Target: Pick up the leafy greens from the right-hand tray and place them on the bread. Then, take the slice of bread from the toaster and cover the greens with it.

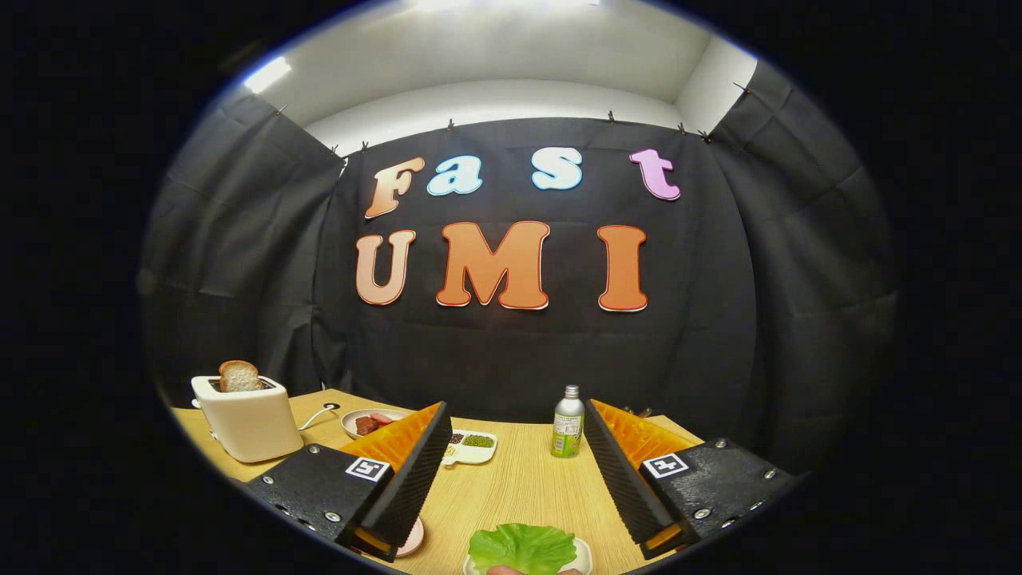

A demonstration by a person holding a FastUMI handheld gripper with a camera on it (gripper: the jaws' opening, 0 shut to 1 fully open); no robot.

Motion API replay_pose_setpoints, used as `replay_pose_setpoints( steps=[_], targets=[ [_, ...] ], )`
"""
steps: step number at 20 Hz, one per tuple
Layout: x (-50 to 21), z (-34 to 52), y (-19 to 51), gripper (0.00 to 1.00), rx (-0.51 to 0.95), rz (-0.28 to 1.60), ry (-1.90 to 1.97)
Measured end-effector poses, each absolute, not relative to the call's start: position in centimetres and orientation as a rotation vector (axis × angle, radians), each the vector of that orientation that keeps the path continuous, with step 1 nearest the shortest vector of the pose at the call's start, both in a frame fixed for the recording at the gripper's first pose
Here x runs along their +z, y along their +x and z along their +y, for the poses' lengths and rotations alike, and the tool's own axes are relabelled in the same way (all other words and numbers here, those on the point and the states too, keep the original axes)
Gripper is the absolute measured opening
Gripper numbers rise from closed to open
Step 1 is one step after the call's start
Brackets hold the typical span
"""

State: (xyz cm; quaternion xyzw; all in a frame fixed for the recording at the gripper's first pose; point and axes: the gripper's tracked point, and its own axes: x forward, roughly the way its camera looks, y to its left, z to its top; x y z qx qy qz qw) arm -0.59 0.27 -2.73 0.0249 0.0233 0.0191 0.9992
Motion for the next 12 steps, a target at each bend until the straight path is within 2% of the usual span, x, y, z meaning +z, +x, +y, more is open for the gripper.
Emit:
replay_pose_setpoints(
  steps=[12],
  targets=[
    [-11.4, -0.2, -2.1, 0.99, 0.065, 0.307, 0.04]
  ],
)
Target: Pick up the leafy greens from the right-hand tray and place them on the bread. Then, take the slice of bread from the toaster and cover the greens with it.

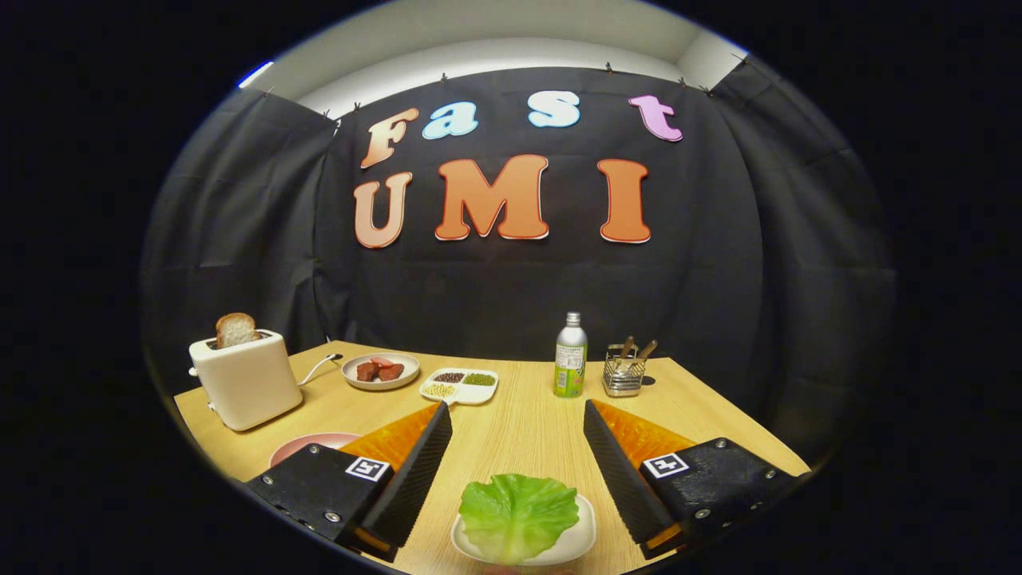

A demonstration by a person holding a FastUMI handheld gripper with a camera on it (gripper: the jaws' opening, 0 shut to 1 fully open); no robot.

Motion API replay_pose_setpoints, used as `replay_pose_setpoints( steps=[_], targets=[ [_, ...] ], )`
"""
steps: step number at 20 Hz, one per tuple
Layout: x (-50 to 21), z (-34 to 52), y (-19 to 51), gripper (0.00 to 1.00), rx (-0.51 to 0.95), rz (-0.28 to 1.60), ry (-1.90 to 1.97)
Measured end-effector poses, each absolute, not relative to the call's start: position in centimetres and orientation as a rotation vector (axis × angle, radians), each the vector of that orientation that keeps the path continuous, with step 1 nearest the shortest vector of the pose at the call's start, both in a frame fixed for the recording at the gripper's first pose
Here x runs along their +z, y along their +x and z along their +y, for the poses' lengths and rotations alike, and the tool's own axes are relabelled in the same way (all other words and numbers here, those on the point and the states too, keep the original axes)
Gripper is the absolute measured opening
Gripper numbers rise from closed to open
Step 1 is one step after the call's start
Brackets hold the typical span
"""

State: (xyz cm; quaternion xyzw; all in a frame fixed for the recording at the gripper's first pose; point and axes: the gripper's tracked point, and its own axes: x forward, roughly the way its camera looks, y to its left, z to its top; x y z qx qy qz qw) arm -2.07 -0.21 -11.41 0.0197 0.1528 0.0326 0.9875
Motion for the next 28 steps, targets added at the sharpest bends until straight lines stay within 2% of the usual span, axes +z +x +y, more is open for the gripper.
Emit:
replay_pose_setpoints(
  steps=[10, 18, 28],
  targets=[
    [-18.2, 0.6, -2.8, 1.0, 0.124, 0.616, 0.051],
    [-20.9, 0.4, -3.3, 1.0, 0.157, 0.855, 0.05],
    [-23.7, 1.5, -4.7, 0.97, 0.191, 1.047, 0.044]
  ],
)
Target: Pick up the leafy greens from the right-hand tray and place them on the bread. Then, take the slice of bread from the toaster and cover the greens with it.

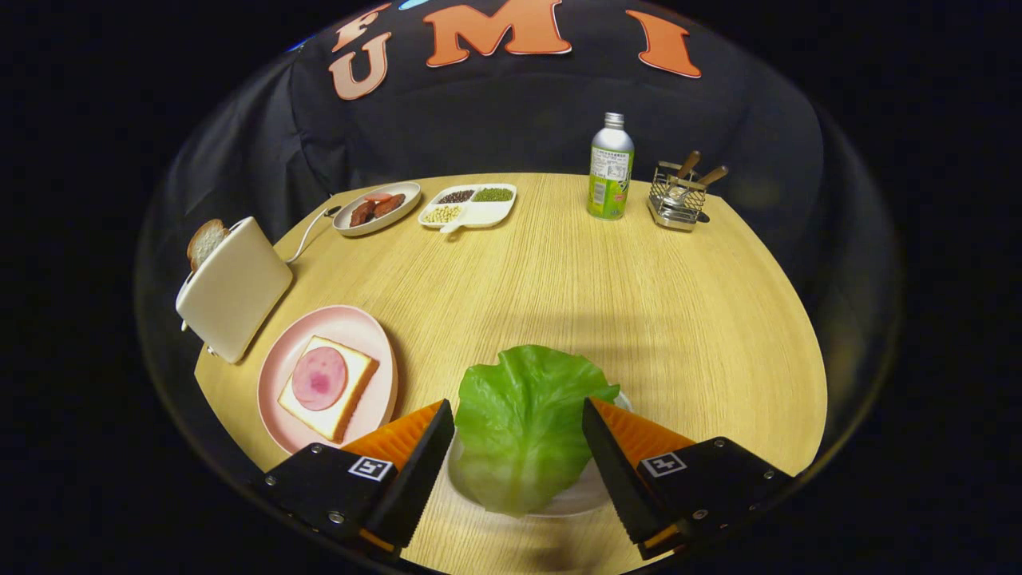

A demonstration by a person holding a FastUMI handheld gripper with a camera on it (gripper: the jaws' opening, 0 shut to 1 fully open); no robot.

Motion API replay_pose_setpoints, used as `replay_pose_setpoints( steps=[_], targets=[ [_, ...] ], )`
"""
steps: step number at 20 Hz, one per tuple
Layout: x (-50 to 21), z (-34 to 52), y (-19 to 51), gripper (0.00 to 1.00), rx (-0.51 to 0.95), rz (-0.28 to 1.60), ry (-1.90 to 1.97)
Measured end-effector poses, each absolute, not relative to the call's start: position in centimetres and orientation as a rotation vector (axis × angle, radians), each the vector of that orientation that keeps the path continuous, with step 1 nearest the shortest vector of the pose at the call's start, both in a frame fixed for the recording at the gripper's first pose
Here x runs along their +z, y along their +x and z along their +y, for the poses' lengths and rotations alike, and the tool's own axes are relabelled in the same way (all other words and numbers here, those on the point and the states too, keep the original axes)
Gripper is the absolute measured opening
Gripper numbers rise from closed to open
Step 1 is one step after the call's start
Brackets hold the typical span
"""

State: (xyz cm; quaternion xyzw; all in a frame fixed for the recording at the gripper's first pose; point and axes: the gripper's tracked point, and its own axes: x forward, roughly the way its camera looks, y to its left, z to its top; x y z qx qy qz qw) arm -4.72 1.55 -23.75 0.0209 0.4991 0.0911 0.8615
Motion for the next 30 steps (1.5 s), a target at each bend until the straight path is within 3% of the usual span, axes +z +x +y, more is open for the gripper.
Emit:
replay_pose_setpoints(
  steps=[5, 15, 16, 17, 19, 22, 24, 30],
  targets=[
    [-25.5, 1.1, -5.6, 0.96, 0.171, 1.132, -0.003],
    [-27.7, 0.4, -6.3, 0.78, 0.115, 1.215, -0.031],
    [-27.5, 0.4, -6.1, 0.7, 0.113, 1.2, -0.032],
    [-27.6, 0.6, -6.3, 0.69, 0.121, 1.203, -0.033],
    [-27.6, 0.6, -5.8, 0.53, 0.125, 1.17, -0.032],
    [-27.4, 0.5, -5.7, 0.16, 0.143, 1.133, -0.019],
    [-27.0, 0.8, -5.8, 0.07, 0.158, 1.124, 0.01],
    [-22.8, 2.9, -4.3, 0.05, 0.232, 1.001, 0.08]
  ],
)
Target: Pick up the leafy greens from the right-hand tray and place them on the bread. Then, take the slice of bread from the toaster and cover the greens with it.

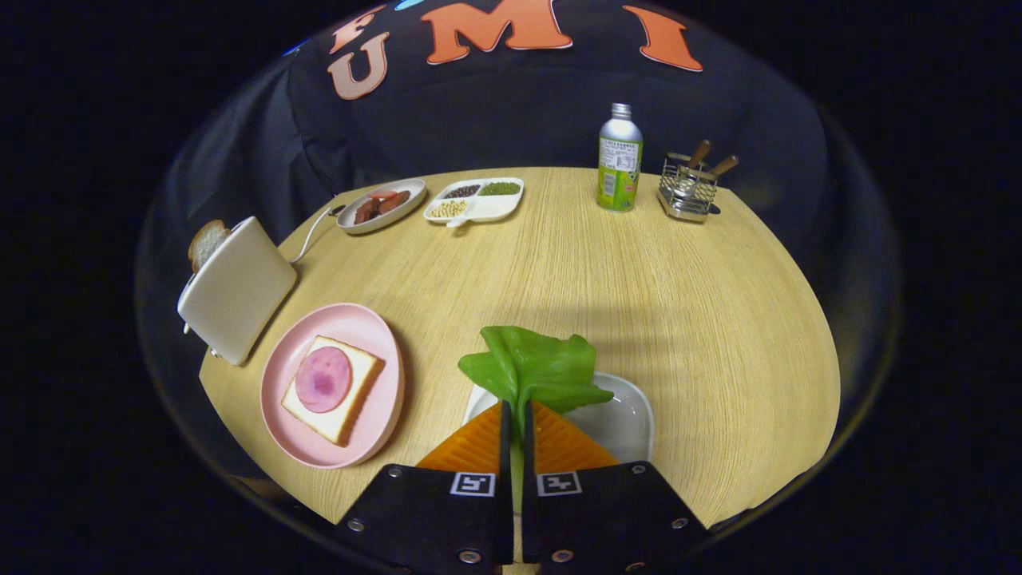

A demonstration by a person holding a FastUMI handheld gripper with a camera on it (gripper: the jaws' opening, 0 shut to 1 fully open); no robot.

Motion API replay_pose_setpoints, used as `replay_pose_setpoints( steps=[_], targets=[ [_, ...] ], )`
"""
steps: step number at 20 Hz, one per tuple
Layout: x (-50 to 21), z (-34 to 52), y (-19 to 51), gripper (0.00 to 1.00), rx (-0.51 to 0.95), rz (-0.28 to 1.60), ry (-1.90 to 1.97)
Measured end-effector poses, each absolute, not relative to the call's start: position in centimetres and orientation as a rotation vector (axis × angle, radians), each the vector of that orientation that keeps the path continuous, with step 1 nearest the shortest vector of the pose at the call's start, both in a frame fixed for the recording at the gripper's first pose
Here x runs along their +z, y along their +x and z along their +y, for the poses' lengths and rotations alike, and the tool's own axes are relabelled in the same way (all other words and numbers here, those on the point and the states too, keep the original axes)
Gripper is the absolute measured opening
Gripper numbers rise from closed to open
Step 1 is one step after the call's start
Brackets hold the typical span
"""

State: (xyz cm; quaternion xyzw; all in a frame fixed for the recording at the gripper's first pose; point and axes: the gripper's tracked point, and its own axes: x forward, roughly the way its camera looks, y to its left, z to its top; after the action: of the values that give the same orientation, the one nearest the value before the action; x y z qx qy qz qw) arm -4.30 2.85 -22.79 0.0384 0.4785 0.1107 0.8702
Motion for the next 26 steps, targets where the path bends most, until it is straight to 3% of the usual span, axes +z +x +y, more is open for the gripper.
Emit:
replay_pose_setpoints(
  steps=[10, 26],
  targets=[
    [-17.7, 10.5, -3.3, 0.05, 0.414, 0.878, 0.13],
    [-19.8, 21.9, -5.8, 0.05, 0.681, 0.949, 0.104]
  ],
)
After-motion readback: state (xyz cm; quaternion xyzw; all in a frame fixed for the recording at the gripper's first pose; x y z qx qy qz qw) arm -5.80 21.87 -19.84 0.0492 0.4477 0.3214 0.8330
